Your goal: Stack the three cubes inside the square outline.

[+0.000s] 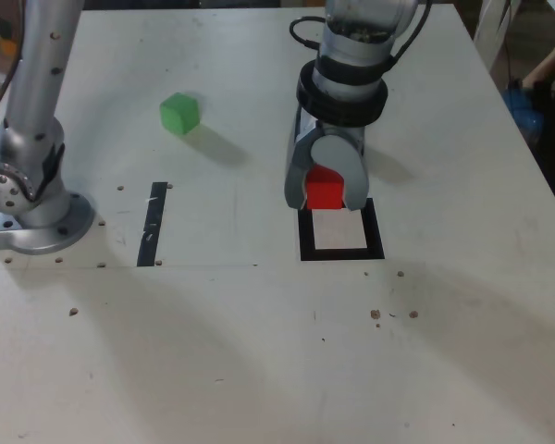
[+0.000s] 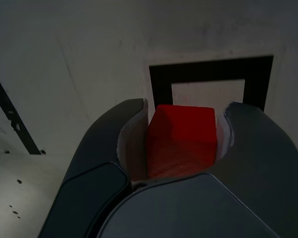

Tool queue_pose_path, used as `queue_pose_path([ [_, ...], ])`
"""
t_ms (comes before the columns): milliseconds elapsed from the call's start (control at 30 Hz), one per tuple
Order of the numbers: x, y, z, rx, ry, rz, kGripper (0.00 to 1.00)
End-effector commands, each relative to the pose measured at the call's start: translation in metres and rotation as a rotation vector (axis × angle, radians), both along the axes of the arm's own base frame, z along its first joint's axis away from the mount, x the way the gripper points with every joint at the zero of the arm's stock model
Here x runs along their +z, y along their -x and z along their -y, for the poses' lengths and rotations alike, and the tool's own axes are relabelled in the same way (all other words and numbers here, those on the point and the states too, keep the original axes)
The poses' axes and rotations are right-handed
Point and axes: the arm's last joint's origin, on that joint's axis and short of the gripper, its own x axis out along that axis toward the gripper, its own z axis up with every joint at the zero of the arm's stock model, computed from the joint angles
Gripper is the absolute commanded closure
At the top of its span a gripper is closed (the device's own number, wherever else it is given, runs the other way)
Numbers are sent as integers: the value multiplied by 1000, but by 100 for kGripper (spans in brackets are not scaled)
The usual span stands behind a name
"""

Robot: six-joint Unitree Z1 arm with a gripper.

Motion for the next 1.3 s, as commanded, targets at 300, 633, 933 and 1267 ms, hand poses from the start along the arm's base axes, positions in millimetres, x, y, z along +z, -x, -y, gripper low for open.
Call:
queue_pose_path([
  [300, -14, -7, 4, 2, 10, -21, 70],
  [633, -26, -14, 12, 15, 23, -16, 70],
  [933, -32, -16, 11, 9, 16, -17, 68],
  [1267, -37, -15, 9, 8, 20, -32, 51],
])
